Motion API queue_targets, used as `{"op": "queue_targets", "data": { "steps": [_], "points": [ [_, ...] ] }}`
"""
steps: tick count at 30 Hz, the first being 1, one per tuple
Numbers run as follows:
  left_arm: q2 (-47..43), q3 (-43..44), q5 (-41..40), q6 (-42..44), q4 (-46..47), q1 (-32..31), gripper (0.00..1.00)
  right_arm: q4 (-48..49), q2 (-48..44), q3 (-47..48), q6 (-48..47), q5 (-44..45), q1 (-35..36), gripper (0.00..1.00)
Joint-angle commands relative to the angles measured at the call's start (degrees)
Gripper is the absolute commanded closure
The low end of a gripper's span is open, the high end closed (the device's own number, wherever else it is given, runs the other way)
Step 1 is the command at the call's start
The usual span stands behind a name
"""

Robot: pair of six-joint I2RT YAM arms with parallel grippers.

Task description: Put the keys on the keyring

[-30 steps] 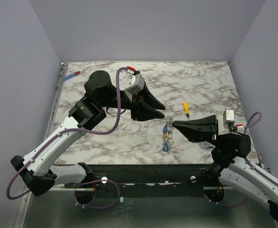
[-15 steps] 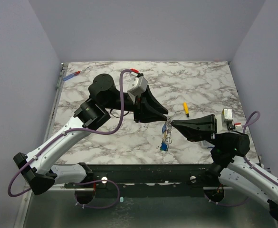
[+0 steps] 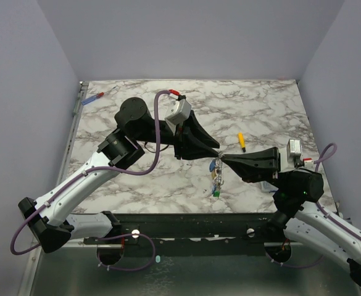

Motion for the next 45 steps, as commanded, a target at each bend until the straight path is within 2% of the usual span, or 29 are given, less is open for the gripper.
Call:
{"op": "queue_targets", "data": {
  "steps": [1, 12, 23, 31, 38, 43, 45],
  "points": [
    [-1.1, -0.4, -0.5, -0.2, 1.7, -0.4, 0.66, 0.5, -0.8, 2.1, -1.0, 2.1, 0.3, 0.99],
    [-0.8, -1.9, 1.0, -2.9, 5.0, -0.3, 0.66, -0.9, -0.6, 3.1, -1.6, 3.5, 0.3, 0.99],
    [-0.1, -2.8, 1.2, -3.5, 5.2, -0.4, 0.74, -0.9, -0.1, 3.3, -2.4, 4.0, 0.3, 0.99],
    [-0.3, -3.5, 0.0, -3.5, 5.3, -0.4, 0.62, -2.5, 0.5, 4.0, -3.6, 3.8, 0.3, 0.99],
    [0.0, -3.5, -0.3, -3.6, 5.3, -0.4, 0.76, -2.5, 0.9, 4.0, -3.5, 3.6, 0.3, 0.99],
    [0.4, -3.8, -0.5, -4.4, 6.1, -0.4, 0.92, -2.3, 1.6, 4.1, -3.6, 2.6, 0.3, 0.99],
    [0.5, -3.9, -0.7, -5.0, 6.6, -0.3, 0.94, -2.2, 1.7, 4.0, -3.6, 2.5, 0.3, 0.99]
  ]
}}
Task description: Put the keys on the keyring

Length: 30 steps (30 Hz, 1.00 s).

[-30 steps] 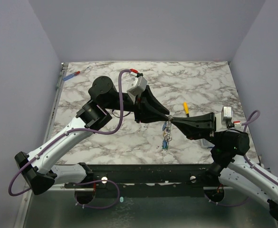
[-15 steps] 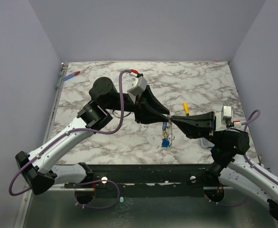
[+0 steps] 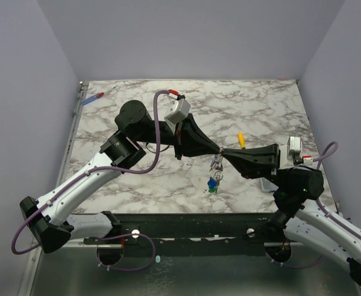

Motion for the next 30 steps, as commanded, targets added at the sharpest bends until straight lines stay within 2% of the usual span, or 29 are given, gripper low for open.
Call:
{"op": "queue_targets", "data": {
  "steps": [1, 6, 11, 18, 23, 30],
  "points": [
    [0.7, -1.0, -0.7, -1.1, 1.4, -0.5, 0.94, 0.7, 1.1, 2.2, -0.7, 0.0, 0.4, 0.99],
    [1.2, -1.1, -0.6, -1.9, 2.0, -0.5, 1.0, 0.6, 1.3, 1.7, -1.0, -0.1, 0.4, 0.99],
    [1.3, -0.9, -1.9, -2.8, 1.7, -0.5, 1.0, -3.8, 0.3, 1.9, -3.8, 0.2, 0.3, 0.99],
    [1.8, 1.8, -4.7, 2.0, -6.7, -0.4, 1.0, -20.3, -1.7, 5.8, -11.5, 2.3, 0.4, 0.99],
    [2.8, 5.1, -5.9, 6.0, -14.3, -0.5, 1.0, -28.5, -1.6, 8.6, -14.8, 2.4, 0.3, 0.99],
    [3.8, 9.2, -7.2, 10.8, -21.1, -0.5, 1.0, -31.8, -0.6, 9.4, -14.0, -0.4, 0.3, 0.99]
  ]
}}
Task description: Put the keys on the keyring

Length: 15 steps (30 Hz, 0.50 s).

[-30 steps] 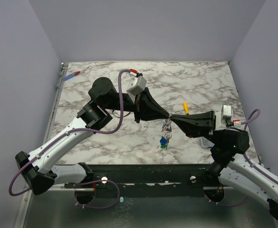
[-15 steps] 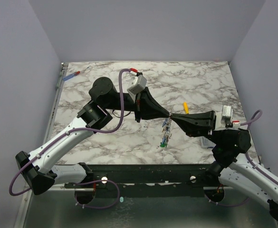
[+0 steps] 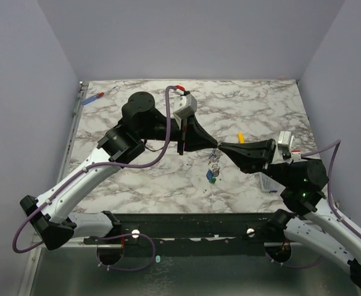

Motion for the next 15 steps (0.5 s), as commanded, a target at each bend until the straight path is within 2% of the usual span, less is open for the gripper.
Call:
{"op": "queue_targets", "data": {
  "steps": [1, 15],
  "points": [
    [2.0, 3.8, -1.8, 4.3, -6.5, -1.1, 1.0, -6.5, 2.0, 1.4, -0.4, -3.7, 0.4, 0.99],
    [3.7, 9.8, -2.1, 8.9, -14.4, -1.2, 1.0, -11.1, 4.2, 2.7, 0.6, -5.2, 0.4, 0.99]
  ]
}}
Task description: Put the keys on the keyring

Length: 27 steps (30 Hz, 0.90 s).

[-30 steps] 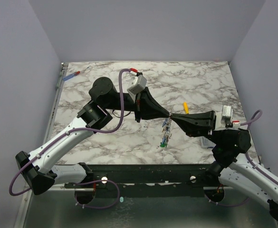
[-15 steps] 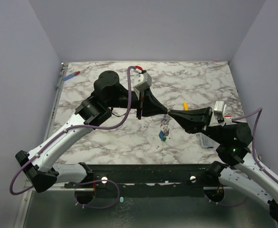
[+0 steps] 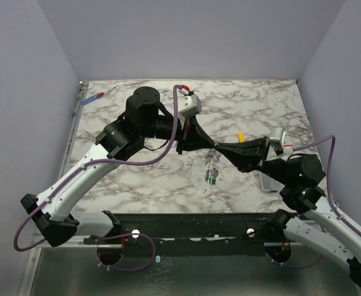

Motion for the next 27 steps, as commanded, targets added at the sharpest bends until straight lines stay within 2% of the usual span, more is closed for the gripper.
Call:
{"op": "queue_targets", "data": {
  "steps": [1, 27],
  "points": [
    [1.7, 3.7, 0.0, 2.3, -0.7, -1.2, 1.0, -5.8, 2.8, 1.2, 0.5, -4.7, 0.7, 0.99],
    [5.4, 13.3, -0.6, 10.5, -13.4, -1.2, 1.0, -17.1, 8.4, 6.3, -2.6, -5.2, 0.7, 0.99]
  ]
}}
